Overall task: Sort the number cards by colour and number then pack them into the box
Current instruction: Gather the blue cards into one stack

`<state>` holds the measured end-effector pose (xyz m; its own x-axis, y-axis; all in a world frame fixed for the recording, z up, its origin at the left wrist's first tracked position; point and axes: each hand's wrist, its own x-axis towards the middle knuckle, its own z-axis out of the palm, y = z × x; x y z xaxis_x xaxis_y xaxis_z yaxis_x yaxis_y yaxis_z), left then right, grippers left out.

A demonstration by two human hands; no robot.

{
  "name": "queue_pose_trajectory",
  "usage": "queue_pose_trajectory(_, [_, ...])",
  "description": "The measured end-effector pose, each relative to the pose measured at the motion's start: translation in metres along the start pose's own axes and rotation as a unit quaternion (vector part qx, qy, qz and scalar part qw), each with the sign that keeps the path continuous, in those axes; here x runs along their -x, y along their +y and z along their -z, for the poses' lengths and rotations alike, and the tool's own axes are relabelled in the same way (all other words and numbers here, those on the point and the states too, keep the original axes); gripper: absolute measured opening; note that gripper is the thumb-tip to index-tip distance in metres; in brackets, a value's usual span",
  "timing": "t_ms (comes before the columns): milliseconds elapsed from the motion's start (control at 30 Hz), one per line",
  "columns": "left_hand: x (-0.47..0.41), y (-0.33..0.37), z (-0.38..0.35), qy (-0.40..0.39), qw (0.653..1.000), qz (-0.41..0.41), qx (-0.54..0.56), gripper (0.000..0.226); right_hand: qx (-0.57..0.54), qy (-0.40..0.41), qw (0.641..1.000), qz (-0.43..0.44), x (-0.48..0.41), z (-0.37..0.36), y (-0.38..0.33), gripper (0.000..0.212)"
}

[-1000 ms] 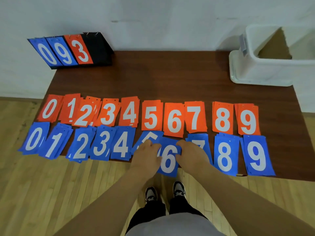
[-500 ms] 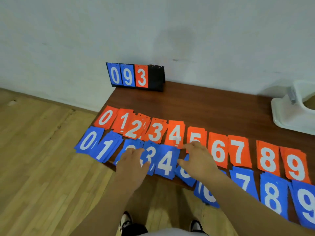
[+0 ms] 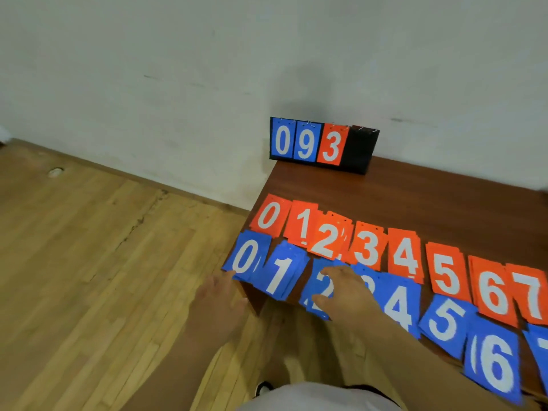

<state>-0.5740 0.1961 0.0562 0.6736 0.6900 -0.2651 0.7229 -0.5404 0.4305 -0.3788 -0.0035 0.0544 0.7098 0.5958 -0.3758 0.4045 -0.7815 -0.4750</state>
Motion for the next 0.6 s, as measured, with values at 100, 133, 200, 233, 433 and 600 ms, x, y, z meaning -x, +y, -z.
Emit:
queue_pose_trajectory(100, [-0.012,-0.014,0.004,-0.005,1.0,0.003,0.013,0.064,0.007,-0.011,1.0,0.001,-0.013,-0.005,-0.02,0.068])
queue_pose_trajectory(133, [-0.016,-0.017,0.005,-0.007,1.0,0.003,0.013,0.064,0.008,-0.017,1.0,0.004,-0.017,-0.006,-0.025,0.068])
queue_pose_trajectory(200, [-0.026,-0.02,0.004,-0.012,1.0,0.008,0.017,0.065,0.008,-0.03,1.0,0.005,-0.027,-0.007,-0.031,0.068])
queue_pose_trajectory(233, [-0.03,-0.02,0.004,-0.015,0.999,0.015,0.024,0.065,0.004,-0.038,0.999,0.006,-0.033,-0.007,-0.033,0.067])
queue_pose_trajectory(433, [-0.055,-0.026,0.012,-0.033,0.998,0.05,0.037,0.065,-0.028,-0.108,0.993,0.023,-0.086,-0.007,-0.052,0.063])
queue_pose_trajectory(600, [-0.084,-0.031,0.013,-0.043,0.993,0.077,0.073,0.062,-0.004,-0.152,0.986,0.067,-0.132,-0.012,-0.073,0.062])
